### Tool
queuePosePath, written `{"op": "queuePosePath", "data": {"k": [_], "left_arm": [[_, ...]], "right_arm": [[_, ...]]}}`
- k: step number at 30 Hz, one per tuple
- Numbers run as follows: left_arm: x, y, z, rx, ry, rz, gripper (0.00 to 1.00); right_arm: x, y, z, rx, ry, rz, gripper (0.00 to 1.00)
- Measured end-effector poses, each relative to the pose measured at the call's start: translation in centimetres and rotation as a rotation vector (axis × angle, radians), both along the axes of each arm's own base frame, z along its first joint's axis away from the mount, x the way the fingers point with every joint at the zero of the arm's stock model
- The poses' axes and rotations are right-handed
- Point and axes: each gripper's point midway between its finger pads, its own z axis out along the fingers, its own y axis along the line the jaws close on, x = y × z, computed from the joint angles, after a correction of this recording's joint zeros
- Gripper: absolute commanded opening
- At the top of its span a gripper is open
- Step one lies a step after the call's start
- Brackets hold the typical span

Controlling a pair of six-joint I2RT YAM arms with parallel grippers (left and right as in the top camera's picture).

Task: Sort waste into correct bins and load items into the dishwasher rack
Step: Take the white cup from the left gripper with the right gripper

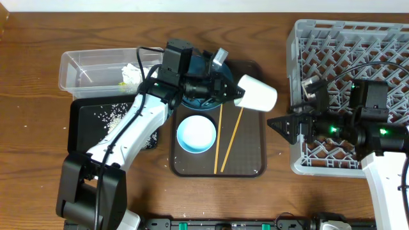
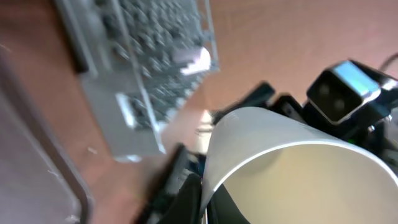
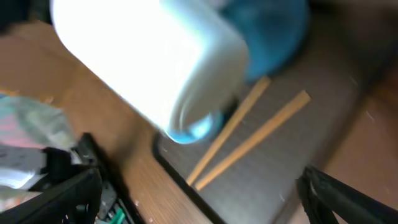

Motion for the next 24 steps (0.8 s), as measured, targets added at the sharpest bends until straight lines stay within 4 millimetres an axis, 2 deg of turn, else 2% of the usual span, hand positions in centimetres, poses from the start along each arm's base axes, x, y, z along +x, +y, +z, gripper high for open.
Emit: {"op": "queuePosePath", "data": {"k": [4,7,11,17,21,24], "left_arm": [[-1.2,-0.3,0.7,-0.033,0.071,-0.049,0.06],[-1.6,-0.3,0.9,-0.043,0.105,-0.066,0.06],[-2.0,-0.6,1.1,-0.049,0.142,-0.080,0.06],[-2.8,-1.1,1.7,-0.064,0.164,-0.114,0.06],[-3.1,-1.3,1.9,-0.072,0.178,-0.129,0.06],[-3.2,-1.2,2.0,-0.076,0.183,-0.137,0.06]], "right_arm": [[0.1,1.0,2.0,0.083,-0.087,0.070,0.95],[-0.1,1.4,2.8,0.120,-0.113,0.101,0.95],[-0.4,1.7,3.1,0.141,-0.118,0.121,0.93],[-0.7,2.7,3.3,0.139,-0.137,0.161,0.85],[-0.8,3.1,3.3,0.135,-0.143,0.175,0.77],[-0.8,3.1,3.2,0.130,-0.149,0.176,0.67]]}}
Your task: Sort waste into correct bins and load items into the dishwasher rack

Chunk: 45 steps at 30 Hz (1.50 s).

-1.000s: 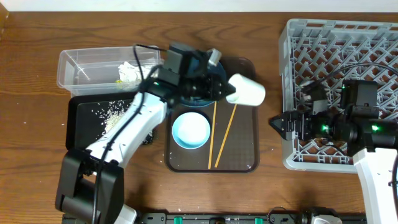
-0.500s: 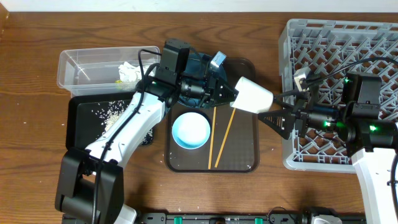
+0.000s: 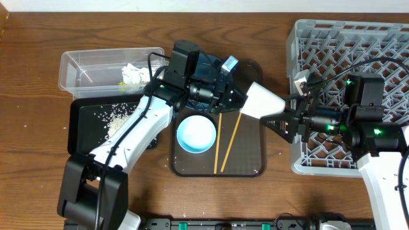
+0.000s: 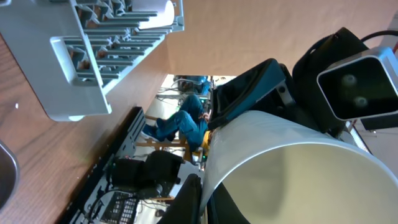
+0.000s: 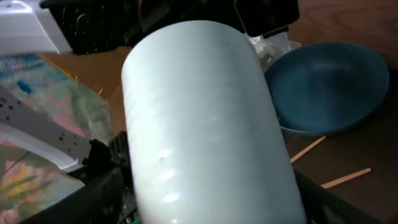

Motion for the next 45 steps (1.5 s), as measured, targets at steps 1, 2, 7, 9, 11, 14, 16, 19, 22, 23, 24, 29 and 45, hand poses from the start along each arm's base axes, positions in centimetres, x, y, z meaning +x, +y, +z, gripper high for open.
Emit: {"op": "queuePosePath", "data": {"k": [1,2,7,9,11,14,16,19,22,23,24,29,45], "left_arm": [[-0.1,0.0,0.1,-0.003,0.002,-0.004,0.06],[-0.1,0.0,0.1,-0.003,0.002,-0.005,0.06],[-0.1,0.1,0.1,-0.004,0.005,-0.005,0.07],[-0.1,0.1,0.1,-0.004,0.003,-0.005,0.15],[0.1,0.0,0.0,0.001,-0.005,0.003,0.27],[0.2,-0.1,-0.3,0.009,-0.030,0.014,0.39],[0.3,0.0,-1.0,0.036,-0.023,0.028,0.43],[0.4,0.4,-2.7,0.110,0.001,0.067,0.47],[0.3,1.2,-5.2,0.223,0.013,0.108,0.49],[0.2,1.6,-6.0,0.267,0.015,0.116,0.50],[-0.1,2.1,-7.0,0.317,0.015,0.123,0.50],[-1.1,6.2,-11.3,0.599,-0.009,0.157,0.51],[-2.9,19.5,-8.1,1.143,-0.338,0.362,0.51]], "right_arm": [[0.0,0.0,0.0,-0.003,-0.001,-0.002,0.64],[0.1,0.0,0.0,-0.004,-0.005,-0.001,0.62],[0.0,0.0,0.0,-0.001,-0.007,0.003,0.56],[0.0,0.0,0.0,-0.003,-0.008,0.001,0.50],[0.0,0.1,-0.1,-0.007,-0.007,0.003,0.45],[0.2,0.0,-0.6,-0.034,0.010,-0.018,0.32],[0.4,-0.5,-1.5,-0.072,0.043,-0.056,0.19],[0.5,-1.5,-3.3,-0.151,0.125,-0.132,0.13],[0.4,-3.1,-5.4,-0.257,0.208,-0.222,0.01],[0.4,-3.8,-6.1,-0.298,0.241,-0.261,0.01],[0.3,-4.4,-6.8,-0.335,0.268,-0.295,0.01],[0.5,-8.3,-7.8,-0.486,0.369,-0.493,0.01],[4.6,-25.5,-4.0,-0.744,0.553,-1.148,0.01]]}}
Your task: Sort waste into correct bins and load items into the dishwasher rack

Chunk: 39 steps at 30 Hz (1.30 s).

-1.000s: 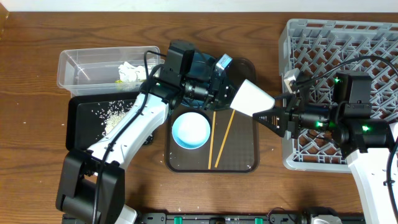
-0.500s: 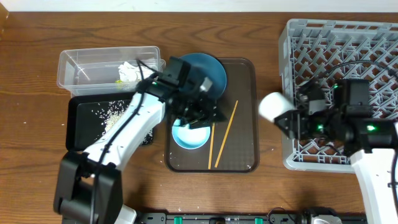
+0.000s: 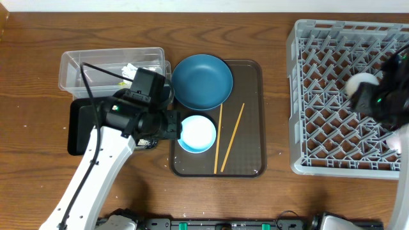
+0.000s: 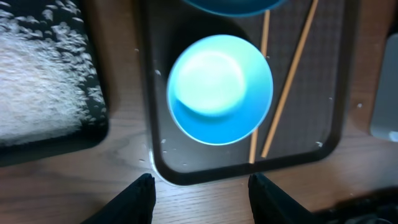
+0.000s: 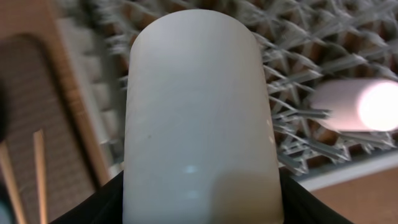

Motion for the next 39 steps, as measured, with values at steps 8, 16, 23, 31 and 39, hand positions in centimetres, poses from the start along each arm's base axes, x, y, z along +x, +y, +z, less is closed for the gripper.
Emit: {"op": "queuePosePath", "data": {"k": [8,16,23,31,39], "left_arm": [[0.2,0.7,0.0,0.037,-0.015,0.011,0.52],[0.3,0.9,-0.1,0.049,-0.019,0.012,0.52],[0.3,0.9,-0.1,0.049,-0.020,0.012,0.52],[0.3,0.9,-0.1,0.051,-0.022,0.005,0.60],[0.3,0.9,-0.1,0.052,-0.023,0.002,0.60]], "right_arm": [[0.8,-6.6,-4.3,0.012,0.158,-0.189,0.01],[0.2,-10.2,-8.1,0.044,0.250,-0.298,0.04],[0.1,-10.5,-9.9,0.067,0.297,-0.309,0.65],[1.0,-9.7,-9.9,0.126,0.259,-0.293,0.99],[1.6,-7.4,-6.9,0.191,0.151,-0.247,0.99]]}}
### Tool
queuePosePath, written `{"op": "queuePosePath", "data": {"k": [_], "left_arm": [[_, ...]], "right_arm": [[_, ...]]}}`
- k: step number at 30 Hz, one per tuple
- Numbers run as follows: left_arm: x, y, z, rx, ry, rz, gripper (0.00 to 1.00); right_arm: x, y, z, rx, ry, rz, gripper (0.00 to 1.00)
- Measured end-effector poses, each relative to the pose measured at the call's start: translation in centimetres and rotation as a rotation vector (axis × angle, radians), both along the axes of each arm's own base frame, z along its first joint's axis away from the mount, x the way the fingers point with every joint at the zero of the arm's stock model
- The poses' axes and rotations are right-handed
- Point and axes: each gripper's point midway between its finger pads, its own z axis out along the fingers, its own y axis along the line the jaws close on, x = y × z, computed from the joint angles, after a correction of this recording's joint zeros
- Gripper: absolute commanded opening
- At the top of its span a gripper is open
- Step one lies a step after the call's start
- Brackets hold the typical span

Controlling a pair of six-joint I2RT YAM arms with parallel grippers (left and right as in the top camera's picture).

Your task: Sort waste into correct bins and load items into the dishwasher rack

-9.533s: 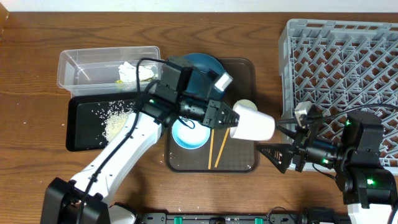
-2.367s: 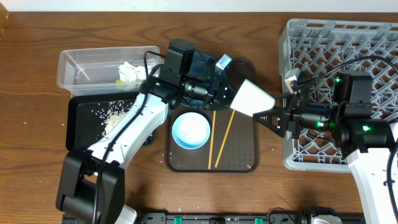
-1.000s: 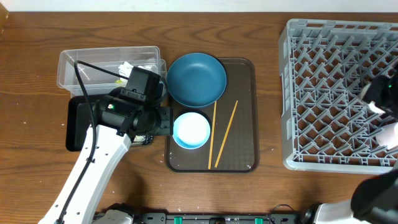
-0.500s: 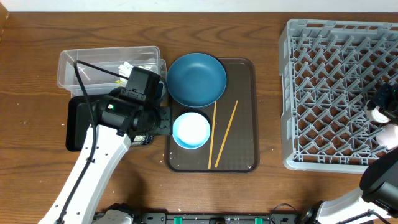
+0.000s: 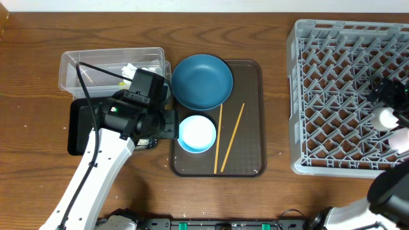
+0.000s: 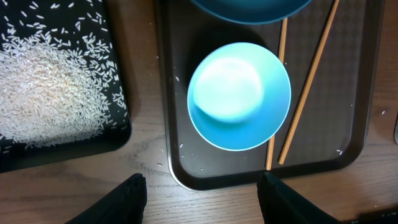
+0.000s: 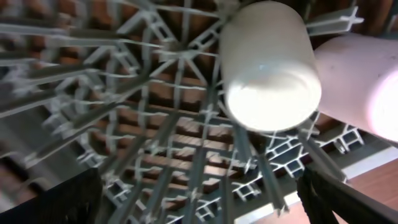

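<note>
A white cup point(image 7: 270, 68) stands in the grey dishwasher rack point(image 5: 332, 76) near its right edge, closed end toward the camera, beside a pinkish cup point(image 7: 360, 81). My right gripper point(image 7: 199, 205) is open just behind the white cup, holding nothing. A light blue bowl point(image 6: 239, 96) sits on the brown tray point(image 5: 249, 163), with a dark blue plate point(image 5: 201, 80) behind it and two wooden chopsticks point(image 5: 230, 137) to its right. My left gripper point(image 6: 202, 202) hangs open over the tray's left edge, next to the bowl.
A clear bin point(image 5: 89, 70) with crumpled waste stands at the back left. In front of it lies a black tray point(image 6: 56, 87) strewn with rice grains. The rack's tall grid pegs surround the cups.
The white cup has left my right gripper and stands in the rack; that gripper is now open. My left gripper stays open by the light blue bowl, shifted slightly.
My left gripper held the white cup over the tray toward the open right gripper. Then both grippers were at the cup. After that the right gripper held it over the rack and the left hung open over the bowl. Now the cup stands in the rack.
</note>
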Motion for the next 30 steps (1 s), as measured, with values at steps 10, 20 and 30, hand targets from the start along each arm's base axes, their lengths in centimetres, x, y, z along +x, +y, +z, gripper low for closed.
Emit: {"op": "queuePosePath", "data": {"k": [10,20,30], "left_arm": [[0.4,-0.1,0.1,-0.003,-0.015,0.001,0.61],[-0.6,3.4,-0.6,0.139,0.035,0.133,0.61],[-1.0,9.0,-0.8,0.203,0.087,0.376,0.62]], "right_arm": [[0.2,11.4,8.6,-0.004,-0.227,0.316,0.96],[0.8,25.3,7.0,0.084,-0.228,0.730,0.91],[-1.3,38.8,-0.5,0.175,-0.144,0.999,0.77]]}}
